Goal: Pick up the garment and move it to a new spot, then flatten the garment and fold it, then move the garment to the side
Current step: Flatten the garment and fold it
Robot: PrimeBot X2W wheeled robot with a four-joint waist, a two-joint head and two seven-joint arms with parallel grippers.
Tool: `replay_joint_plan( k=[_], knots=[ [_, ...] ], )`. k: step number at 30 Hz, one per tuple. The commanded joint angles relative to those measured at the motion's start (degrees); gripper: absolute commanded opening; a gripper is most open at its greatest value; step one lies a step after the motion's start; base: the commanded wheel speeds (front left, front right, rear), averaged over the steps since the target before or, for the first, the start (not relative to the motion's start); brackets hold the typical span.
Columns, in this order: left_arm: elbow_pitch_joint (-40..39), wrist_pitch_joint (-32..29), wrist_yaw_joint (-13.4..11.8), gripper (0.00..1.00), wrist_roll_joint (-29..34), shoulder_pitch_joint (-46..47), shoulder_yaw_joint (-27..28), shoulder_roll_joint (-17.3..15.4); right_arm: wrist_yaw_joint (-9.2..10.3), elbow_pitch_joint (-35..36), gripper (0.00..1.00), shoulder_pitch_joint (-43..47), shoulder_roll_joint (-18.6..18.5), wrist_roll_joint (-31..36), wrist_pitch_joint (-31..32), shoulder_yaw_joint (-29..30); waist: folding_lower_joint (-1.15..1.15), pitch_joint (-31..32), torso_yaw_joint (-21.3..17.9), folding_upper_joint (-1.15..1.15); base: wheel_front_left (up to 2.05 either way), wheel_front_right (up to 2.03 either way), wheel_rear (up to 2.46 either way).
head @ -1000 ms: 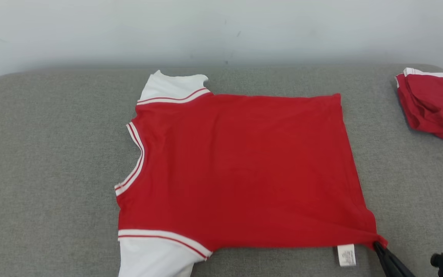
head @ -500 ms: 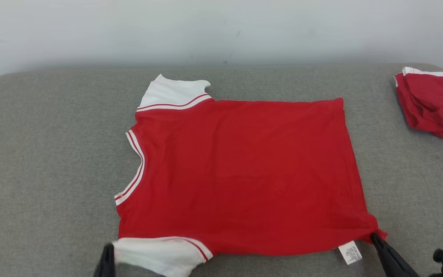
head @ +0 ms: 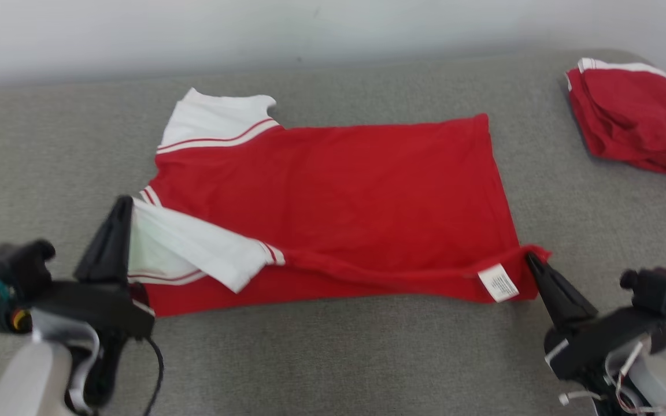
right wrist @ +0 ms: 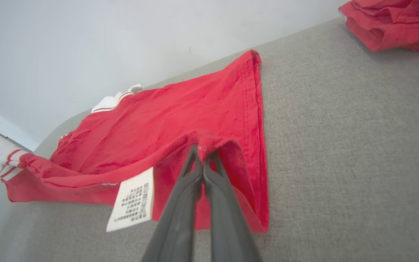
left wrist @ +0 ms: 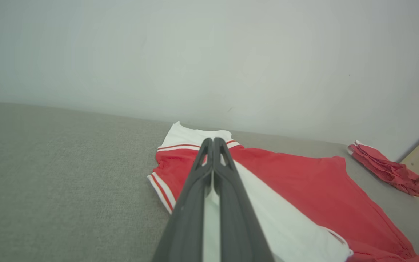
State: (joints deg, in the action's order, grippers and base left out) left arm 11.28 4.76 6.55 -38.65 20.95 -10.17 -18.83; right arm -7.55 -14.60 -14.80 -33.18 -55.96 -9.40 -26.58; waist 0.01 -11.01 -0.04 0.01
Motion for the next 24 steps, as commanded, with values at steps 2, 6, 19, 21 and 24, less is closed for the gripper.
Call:
replay_joint_plan(
  k=[2, 6, 19, 21, 24],
  knots=[
    [3.7, -0.8, 0.4, 0.0, 0.3, 4.2, -0.5, -1.1, 0.15, -2.1, 0.0, -3.7, 0.9, 0.0, 0.3, -1.5, -0.01, -2.9, -2.8, -0.01, 0.0, 0.0, 0.0],
    [10.4, -1.3, 0.7, 0.0, 0.5, 10.0, -2.3, -2.4, 0.15, -6.5, 0.0, -9.5, 2.2, -0.2, 0.5, -4.7, -0.01, -4.3, -4.2, -0.01, 0.0, 0.0, 0.0],
    [25.2, 2.3, 0.9, 0.0, 1.0, 19.5, -9.4, -3.7, 0.15, -17.1, 0.56, -20.5, 4.1, 0.1, -3.5, -12.5, -0.01, -6.4, -5.4, -0.01, 0.0, 0.0, 0.0],
    [26.9, 4.1, 0.9, 0.55, 1.6, 19.9, -10.6, -3.8, 0.15, -17.9, 1.0, -20.8, 4.2, -0.4, -4.3, -13.2, -0.01, -6.0, -5.1, -0.01, 0.0, 0.0, 0.0],
    [28.1, 7.0, 0.9, 1.0, 2.1, 19.3, -11.4, -3.6, 0.15, -18.5, 1.0, -20.1, 3.5, 0.1, -5.3, -13.5, -0.01, -5.0, -4.5, -0.01, 0.0, 0.0, 0.0]
  ],
)
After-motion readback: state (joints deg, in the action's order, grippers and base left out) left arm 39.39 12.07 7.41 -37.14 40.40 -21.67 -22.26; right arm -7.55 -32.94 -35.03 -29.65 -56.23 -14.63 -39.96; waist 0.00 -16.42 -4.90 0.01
